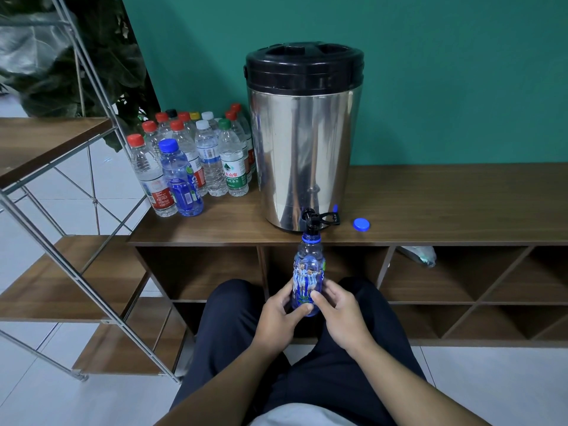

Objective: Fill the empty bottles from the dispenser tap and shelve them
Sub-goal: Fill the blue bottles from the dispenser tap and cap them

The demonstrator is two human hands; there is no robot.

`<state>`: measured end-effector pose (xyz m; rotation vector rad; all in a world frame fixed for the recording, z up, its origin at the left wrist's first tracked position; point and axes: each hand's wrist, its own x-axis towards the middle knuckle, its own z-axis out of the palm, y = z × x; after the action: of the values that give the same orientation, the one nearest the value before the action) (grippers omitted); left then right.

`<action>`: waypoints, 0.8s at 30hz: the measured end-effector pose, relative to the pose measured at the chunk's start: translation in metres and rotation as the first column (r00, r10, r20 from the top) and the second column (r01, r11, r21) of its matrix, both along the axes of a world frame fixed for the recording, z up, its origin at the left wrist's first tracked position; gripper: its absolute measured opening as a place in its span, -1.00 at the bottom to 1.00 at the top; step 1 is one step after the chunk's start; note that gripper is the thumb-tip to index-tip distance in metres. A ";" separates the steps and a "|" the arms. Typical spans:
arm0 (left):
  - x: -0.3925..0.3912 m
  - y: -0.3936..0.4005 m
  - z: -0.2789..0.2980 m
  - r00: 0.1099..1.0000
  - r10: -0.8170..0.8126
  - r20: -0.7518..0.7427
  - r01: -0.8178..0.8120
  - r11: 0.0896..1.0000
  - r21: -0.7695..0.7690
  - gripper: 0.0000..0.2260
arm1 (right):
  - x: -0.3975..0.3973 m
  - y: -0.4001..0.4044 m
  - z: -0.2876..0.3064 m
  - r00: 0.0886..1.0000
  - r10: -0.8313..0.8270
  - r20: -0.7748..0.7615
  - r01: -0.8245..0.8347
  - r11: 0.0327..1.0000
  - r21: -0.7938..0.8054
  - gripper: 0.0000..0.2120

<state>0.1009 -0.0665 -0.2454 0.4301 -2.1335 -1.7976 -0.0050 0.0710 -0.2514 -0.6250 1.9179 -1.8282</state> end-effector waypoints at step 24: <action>0.001 0.001 0.002 1.000 -0.003 -0.001 0.003 1.000 0.006 -0.51 | 0.001 0.001 0.001 1.000 0.002 0.017 -0.002 1.000 0.009 -0.69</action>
<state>0.1020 -0.0660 -0.2433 0.4272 -2.1302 -1.8059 -0.0038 0.0719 -0.2500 -0.6062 1.9124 -1.8169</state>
